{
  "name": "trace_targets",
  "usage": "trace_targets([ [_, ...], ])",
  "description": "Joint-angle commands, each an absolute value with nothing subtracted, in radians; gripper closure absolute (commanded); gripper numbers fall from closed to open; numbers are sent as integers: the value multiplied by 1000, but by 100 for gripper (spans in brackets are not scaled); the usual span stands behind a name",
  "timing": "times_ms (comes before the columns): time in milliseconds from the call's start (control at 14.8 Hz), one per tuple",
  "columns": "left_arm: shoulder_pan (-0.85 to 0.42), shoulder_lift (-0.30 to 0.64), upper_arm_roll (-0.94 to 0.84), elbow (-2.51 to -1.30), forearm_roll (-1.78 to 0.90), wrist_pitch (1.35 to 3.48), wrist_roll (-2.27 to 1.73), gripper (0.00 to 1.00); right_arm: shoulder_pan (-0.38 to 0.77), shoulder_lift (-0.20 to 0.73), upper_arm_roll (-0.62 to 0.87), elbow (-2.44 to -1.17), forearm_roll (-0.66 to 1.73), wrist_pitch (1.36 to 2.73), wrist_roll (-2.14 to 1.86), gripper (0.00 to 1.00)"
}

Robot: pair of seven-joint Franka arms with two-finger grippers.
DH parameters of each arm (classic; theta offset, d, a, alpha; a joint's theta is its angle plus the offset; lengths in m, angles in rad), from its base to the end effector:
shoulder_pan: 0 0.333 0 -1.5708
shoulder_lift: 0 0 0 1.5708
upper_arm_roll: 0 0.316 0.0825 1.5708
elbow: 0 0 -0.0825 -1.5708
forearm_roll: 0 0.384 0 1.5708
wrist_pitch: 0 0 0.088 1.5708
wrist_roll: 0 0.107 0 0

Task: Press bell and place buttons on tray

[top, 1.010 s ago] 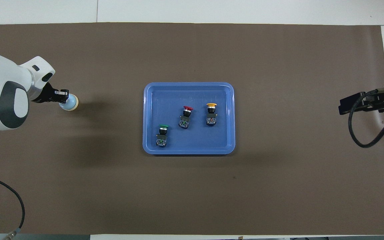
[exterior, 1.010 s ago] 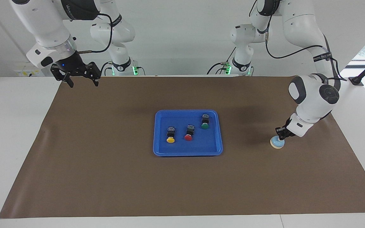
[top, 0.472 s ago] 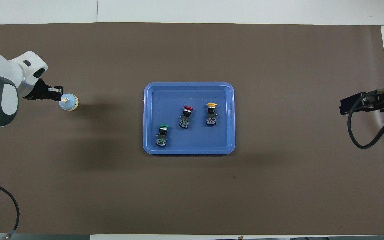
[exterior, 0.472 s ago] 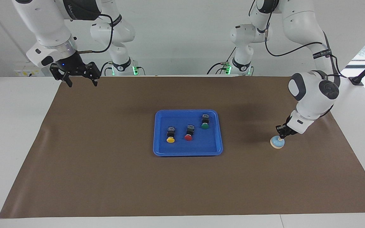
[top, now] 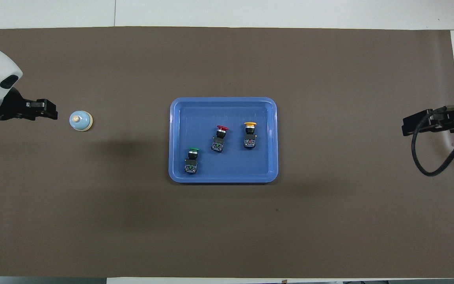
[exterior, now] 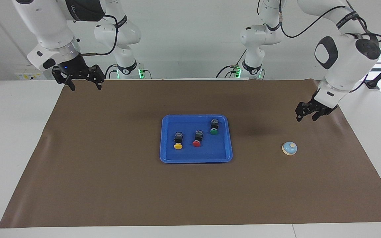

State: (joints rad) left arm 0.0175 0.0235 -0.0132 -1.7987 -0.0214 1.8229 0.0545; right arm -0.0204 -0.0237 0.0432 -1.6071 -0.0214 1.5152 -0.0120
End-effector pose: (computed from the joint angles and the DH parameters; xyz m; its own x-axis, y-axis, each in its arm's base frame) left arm 0.5704 0.0008 0.5244 0.9990 -0.0448 0.0018 -0.0449 -0.9988 0.0210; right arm 0.5404 0.0102 0.6158 0.9971 0.0335 -0.0684 0.0350 -0.9992 0.0216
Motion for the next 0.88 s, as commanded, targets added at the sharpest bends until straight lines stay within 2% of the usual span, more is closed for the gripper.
trace_targets([
  [0, 8, -60, -9, -1822, -21, 1757, 46, 0, -43, -41, 57, -1628, -26, 1526, -28, 0],
  [202, 8, -86, -11, -1790, -21, 1706, 46, 0, -43, -41, 57, -1626, -26, 1526, -28, 0],
  [472, 5, -34, -11, -1614, -18, 1531, 45, 0, -43, -41, 57, -1626, -26, 1526, -28, 0],
  [808, -8, -43, -11, -1641, -20, 1531, 48, 0, -43, -41, 57, -1628, -26, 1526, -28, 0],
])
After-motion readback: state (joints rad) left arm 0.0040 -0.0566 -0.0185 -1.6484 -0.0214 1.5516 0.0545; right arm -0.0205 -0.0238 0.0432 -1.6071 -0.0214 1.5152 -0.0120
